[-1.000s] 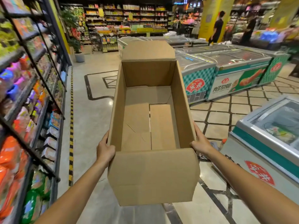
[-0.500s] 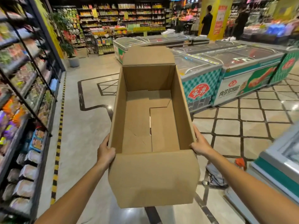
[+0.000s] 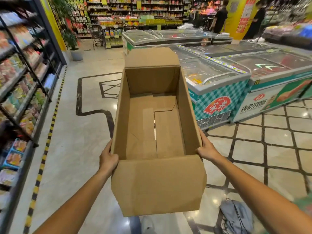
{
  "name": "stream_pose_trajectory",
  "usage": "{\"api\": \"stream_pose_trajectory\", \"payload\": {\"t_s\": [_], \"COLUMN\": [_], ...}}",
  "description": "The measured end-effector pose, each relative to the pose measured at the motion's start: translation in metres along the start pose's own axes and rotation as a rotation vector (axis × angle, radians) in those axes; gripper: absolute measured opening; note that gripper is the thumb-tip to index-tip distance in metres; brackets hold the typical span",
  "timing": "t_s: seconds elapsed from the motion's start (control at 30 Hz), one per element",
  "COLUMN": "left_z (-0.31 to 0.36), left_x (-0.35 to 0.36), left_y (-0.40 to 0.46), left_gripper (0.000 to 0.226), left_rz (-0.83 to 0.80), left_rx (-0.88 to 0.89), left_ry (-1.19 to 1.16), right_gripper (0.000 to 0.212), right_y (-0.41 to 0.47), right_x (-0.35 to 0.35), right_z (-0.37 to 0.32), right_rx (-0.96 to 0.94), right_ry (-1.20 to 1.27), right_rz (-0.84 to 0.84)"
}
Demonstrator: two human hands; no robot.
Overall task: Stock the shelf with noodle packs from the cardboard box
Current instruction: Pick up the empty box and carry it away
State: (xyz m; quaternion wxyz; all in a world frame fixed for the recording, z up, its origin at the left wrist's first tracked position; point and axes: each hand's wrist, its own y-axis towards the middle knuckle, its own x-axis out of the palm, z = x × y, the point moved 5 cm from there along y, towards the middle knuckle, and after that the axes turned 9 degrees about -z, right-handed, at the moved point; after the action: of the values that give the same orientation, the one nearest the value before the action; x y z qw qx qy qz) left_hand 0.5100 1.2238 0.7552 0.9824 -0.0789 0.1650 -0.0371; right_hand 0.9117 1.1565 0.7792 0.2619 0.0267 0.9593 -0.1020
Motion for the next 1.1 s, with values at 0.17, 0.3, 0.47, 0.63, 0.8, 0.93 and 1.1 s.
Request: {"api": "stream_pose_trajectory", "payload": {"t_s": [0.17,0.3,0.47,0.63,0.8,0.93,1.1], "left_z": [0.011,0.029,0.043,0.051,0.058,0.063,0.056], "left_x": [0.023,0.042,0.074,0.124,0.174,0.208,0.234], "left_y": [0.120,0.199,0.290,0.374,0.447,0.498,0.565], "left_gripper": [0.072,0.071,0.070,0.073,0.069,0.065,0.069], "left_rz": [-0.027,-0.026,-0.030,-0.003,0.053,0.089,0.119], "left_rx": [-0.040,-0.071,-0.097,-0.139,-0.193,-0.228,-0.313], "left_ry": [0.022,0.056,0.060,0.038,0.039,0.032,0.022], "right_gripper": [0.108,0.108,0.102,0.101,0.104,0.106,0.103], "right_y": [0.118,0.195,0.289,0.399,0.503,0.586,0.677], "right_x": [-0.024,-0.041,-0.065,-0.101,-0.137,-0.160,-0.168], "right_z": [0.010,0.016,0.031,0.057,0.083,0.103,0.116], "right_rx": [0.065,0.078,0.097,0.098,0.092,0.080,0.107], "right_ry": [0.020,0.037,0.082,0.051,0.035,-0.020,-0.043], "right_rz": [-0.014,-0.018,-0.051,-0.073,-0.174,-0.236,-0.302]}}
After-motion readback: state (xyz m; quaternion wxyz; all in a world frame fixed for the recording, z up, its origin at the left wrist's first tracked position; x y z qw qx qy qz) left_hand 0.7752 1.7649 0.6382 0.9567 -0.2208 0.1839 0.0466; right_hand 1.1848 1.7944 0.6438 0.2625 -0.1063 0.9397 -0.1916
